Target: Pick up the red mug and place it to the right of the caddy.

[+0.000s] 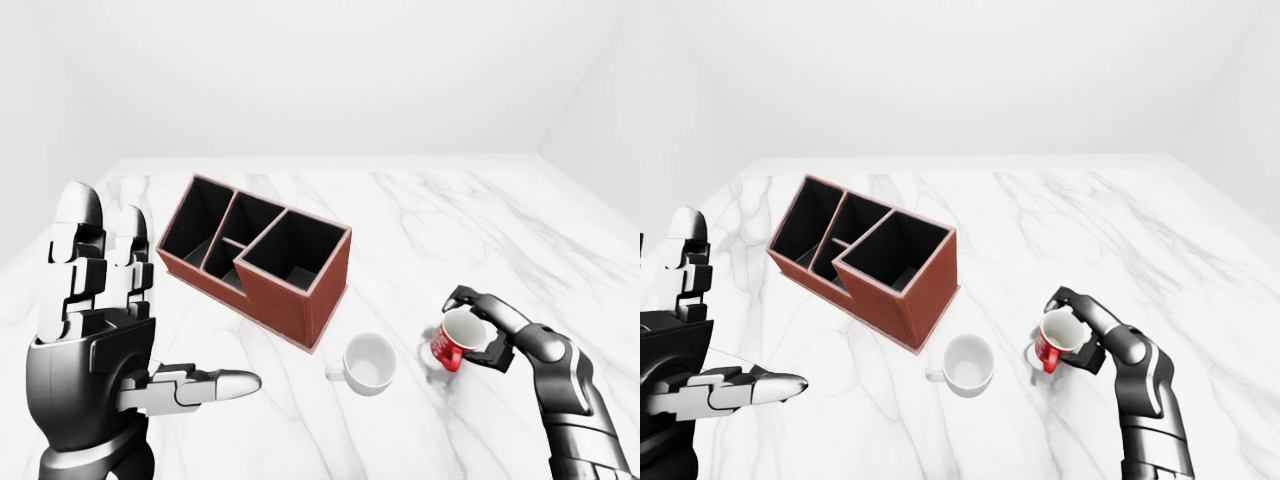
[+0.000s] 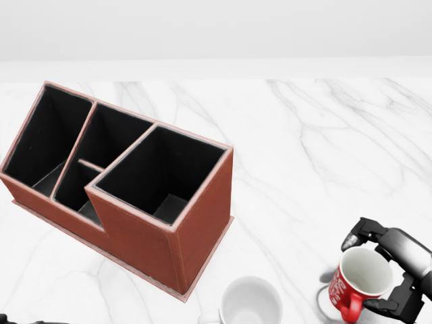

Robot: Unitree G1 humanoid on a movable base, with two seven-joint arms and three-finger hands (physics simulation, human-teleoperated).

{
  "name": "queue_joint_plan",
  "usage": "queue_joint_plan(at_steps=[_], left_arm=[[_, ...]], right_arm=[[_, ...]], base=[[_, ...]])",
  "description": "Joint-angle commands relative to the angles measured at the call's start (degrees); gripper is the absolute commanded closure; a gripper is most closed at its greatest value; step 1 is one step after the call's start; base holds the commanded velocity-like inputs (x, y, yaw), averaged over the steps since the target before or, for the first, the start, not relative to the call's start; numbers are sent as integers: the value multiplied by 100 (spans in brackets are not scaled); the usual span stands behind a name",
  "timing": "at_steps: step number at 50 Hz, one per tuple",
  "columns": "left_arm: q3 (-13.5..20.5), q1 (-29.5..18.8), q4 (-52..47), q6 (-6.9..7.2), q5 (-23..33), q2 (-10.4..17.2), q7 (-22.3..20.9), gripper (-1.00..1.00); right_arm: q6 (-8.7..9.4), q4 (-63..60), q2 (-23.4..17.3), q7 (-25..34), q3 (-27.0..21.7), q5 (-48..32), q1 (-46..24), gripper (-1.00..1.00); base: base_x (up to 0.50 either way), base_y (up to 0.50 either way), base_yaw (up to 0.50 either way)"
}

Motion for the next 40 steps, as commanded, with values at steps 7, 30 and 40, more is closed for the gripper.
queue_joint_plan(at_steps=[7,30,40], left_arm=[[-6,55,-147,0,-36,-17,-20,-100],[47,115,-232,0,-286,128,117,-100],[-9,128,-232,0,-846,771,779,-100]], right_arm=[[0,-1390,-290,115,-375,-244,-379,100],[0,-1576,-510,115,100,-358,-1689,100],[0,-1280,-335,115,374,-186,-1997,100]], base=[[0,0,0],[0,0,0],[0,0,0]])
